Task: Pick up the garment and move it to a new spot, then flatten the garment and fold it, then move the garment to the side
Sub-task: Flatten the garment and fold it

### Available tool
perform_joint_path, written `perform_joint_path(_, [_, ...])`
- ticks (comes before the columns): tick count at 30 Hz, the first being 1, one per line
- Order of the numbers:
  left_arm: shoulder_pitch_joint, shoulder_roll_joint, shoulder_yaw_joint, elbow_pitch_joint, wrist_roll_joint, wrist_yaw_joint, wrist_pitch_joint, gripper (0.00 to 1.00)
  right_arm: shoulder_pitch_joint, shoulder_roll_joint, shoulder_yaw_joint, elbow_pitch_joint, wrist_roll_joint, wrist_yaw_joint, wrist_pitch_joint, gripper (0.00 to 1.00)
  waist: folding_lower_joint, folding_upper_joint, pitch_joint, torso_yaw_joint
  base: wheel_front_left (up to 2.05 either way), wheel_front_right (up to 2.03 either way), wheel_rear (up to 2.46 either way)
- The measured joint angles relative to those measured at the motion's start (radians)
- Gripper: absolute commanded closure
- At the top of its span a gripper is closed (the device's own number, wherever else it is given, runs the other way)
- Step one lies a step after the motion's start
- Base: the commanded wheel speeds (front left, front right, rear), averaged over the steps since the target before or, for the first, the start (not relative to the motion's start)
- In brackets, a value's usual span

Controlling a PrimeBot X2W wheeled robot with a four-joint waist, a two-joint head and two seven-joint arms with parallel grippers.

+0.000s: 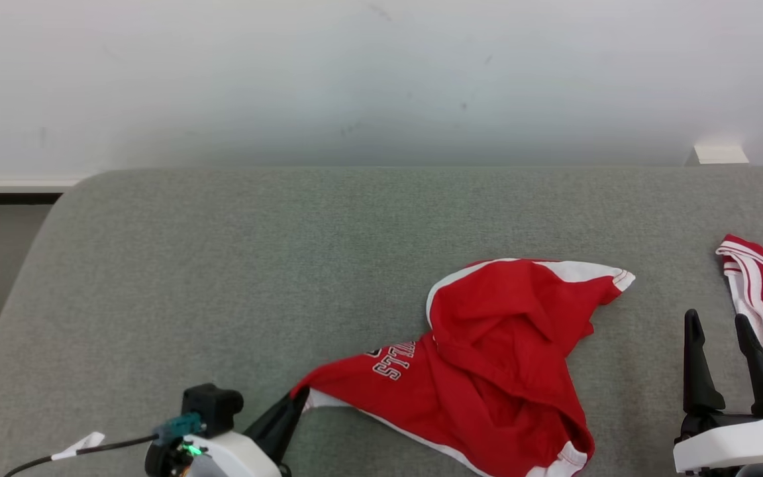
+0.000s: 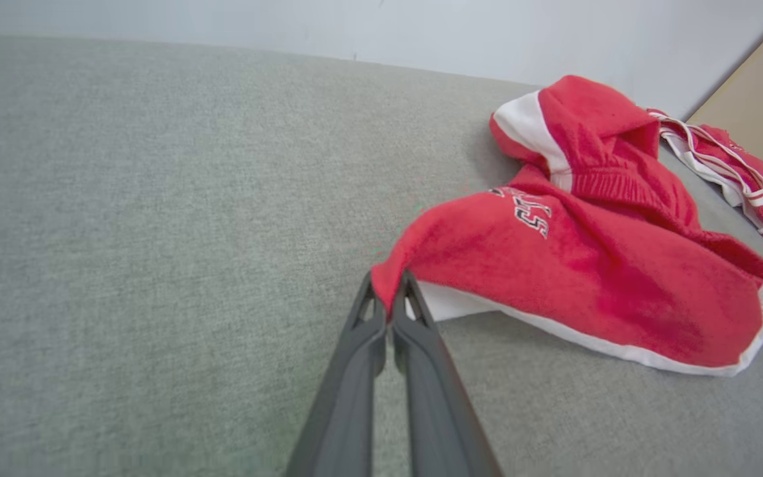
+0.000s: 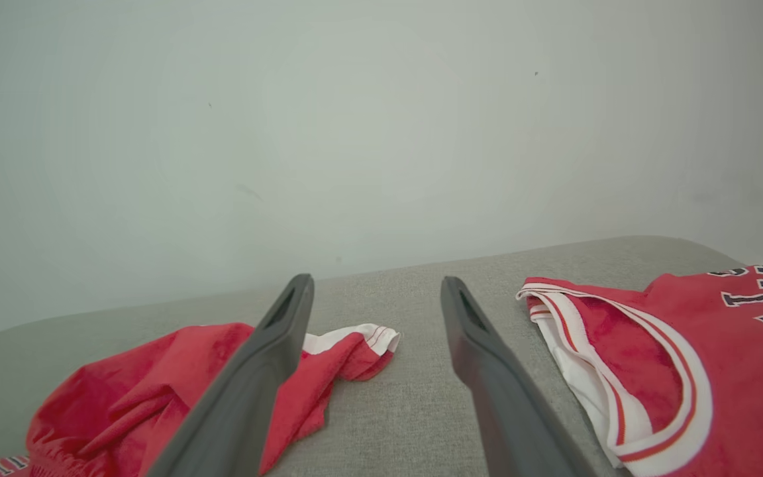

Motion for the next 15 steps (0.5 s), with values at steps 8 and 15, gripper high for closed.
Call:
perform_joint_path(8, [0.018,-0.002,0.01,-0.016,-0.021,0.024,-0.001,0.0,0.0,0.0,0.012,0.004,-0.001,0.0,0.002,0.0,0.0,0.0,-0.012,0.018,0.0,0.0,0.0])
perform_joint_path(15, [0.057,0.016,0.086,-0.114,-0.016,0.103,-0.042,0.0,0.005,-0.016,0.03,0.0,-0.005,0.0,0.013,0.0,0.0,0.0,-0.028,0.024,0.0,0.0,0.0])
